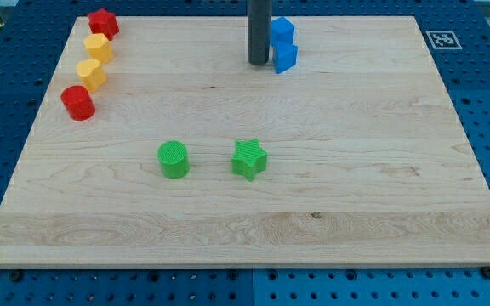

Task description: Place the blue triangle left to the blue cube

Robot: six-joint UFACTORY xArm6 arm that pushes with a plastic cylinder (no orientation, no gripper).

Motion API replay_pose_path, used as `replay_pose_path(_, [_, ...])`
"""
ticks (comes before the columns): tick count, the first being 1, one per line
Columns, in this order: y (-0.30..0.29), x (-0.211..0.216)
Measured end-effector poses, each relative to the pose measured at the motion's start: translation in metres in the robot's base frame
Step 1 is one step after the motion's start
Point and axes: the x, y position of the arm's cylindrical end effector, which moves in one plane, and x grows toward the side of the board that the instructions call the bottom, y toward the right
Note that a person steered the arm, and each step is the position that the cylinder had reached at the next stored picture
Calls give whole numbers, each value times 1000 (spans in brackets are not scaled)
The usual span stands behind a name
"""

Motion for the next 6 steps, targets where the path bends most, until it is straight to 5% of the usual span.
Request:
replay_pose_path(2, [48,31])
replay_pose_path(6, [5,-52])
